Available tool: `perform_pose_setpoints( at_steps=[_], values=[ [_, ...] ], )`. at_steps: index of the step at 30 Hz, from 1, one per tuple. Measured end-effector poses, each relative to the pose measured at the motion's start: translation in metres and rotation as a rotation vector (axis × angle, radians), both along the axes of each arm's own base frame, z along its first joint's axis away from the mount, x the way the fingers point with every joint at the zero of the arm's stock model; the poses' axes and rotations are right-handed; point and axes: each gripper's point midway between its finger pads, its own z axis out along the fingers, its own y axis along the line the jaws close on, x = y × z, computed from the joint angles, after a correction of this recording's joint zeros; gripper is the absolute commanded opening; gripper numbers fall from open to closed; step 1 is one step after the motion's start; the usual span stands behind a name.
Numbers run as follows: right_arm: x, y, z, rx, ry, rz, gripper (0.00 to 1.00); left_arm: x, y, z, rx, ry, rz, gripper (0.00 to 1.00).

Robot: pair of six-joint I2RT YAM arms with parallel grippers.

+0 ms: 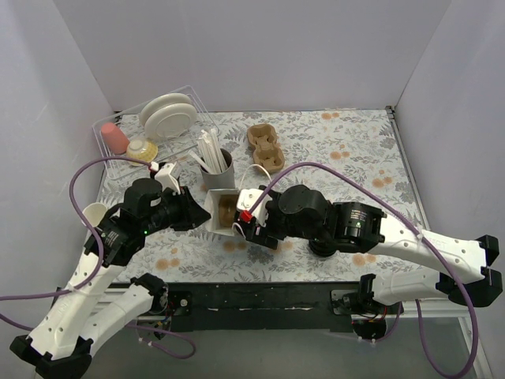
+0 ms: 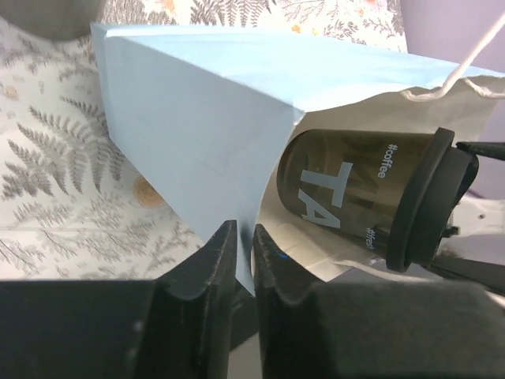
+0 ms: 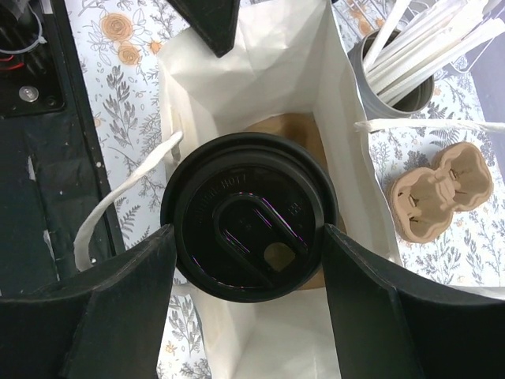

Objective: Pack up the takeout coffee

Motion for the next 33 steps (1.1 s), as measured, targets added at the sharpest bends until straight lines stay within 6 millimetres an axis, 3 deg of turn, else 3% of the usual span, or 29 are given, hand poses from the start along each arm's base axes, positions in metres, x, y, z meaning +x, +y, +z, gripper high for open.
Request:
perform_pose_setpoints(
  at_steps=[2,12,23,33],
  values=[
    [0.000,0.000,-0.002,-0.004,-0.003,-0.003,0.34,0.003,-0.002,0.000,0.001,-0.023,-0.011,0.00],
    [0.023,-0.011,-0.019,-0.110,-0.170,-0.023,0.35,0.011,-0.006,0.006,0.052,-0.238,-0.133,0.00],
    [0.040,-0.017,-0.008,-0.138,-0.304,-0.052,0.35,0.012,-0.010,0.001,0.105,-0.361,-0.245,0.00],
    [0.043,-0.030,-0.050,-0.241,-0.324,-0.038,0.34,0.013,-0.010,0.005,0.118,-0.427,-0.266,0.00]
  ],
)
